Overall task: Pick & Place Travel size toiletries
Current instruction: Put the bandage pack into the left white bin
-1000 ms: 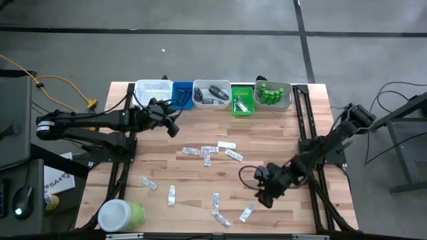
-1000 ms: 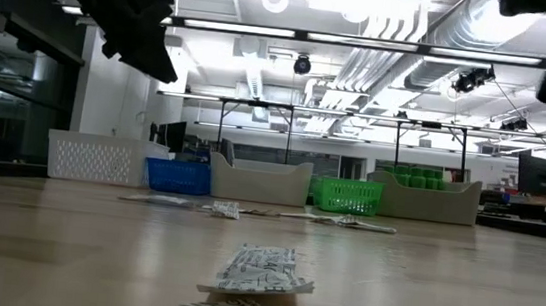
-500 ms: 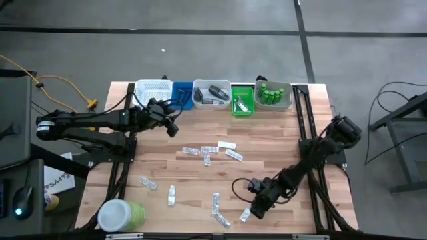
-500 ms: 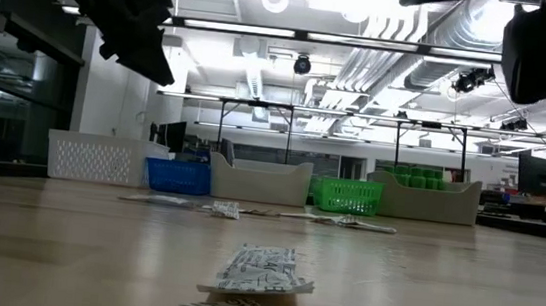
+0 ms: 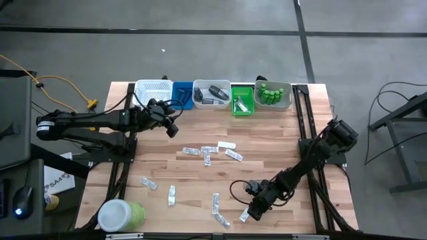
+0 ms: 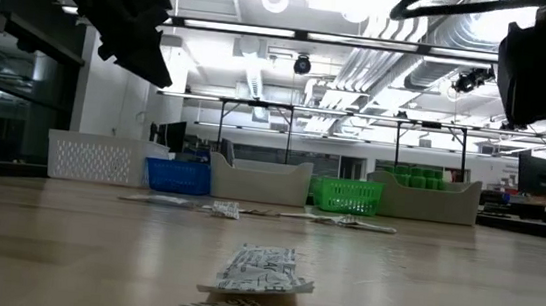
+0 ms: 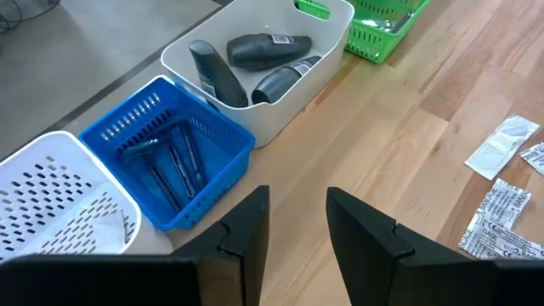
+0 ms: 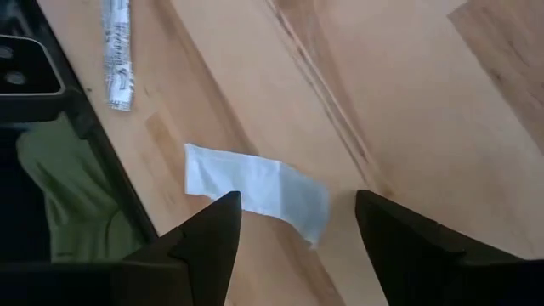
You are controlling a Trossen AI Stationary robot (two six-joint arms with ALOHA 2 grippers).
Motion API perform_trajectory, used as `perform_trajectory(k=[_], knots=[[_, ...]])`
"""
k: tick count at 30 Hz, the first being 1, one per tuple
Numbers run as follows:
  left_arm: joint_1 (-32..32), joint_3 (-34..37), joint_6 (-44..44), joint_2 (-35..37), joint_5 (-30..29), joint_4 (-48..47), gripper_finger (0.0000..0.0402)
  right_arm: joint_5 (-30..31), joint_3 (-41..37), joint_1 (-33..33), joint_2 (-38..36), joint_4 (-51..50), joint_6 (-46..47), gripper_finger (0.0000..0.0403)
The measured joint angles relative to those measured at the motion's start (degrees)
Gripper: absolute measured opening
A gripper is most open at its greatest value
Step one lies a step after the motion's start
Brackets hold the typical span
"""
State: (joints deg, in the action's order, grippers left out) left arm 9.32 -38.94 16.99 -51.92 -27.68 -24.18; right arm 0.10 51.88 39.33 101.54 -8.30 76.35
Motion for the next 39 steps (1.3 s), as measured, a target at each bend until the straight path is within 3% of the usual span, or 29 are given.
perform_trajectory(k=[14,26,39], knots=[[0.0,0.0,0.0,0.0,0.3,0.0,0.0117,-0.3,0.0,0.4,0.2,1.7,2.1,0.022],[0.0,0.0,-0.2,0.0,0.3,0.0,0.0117,0.2,-0.1,0.4,0.3,-0.1,2.0,0.0103],[0.0,0.0,0.0,0.0,0.3,-0.1,0.0117,1.0,-0.1,0.4,0.3,-1.4,1.5,0.0005]])
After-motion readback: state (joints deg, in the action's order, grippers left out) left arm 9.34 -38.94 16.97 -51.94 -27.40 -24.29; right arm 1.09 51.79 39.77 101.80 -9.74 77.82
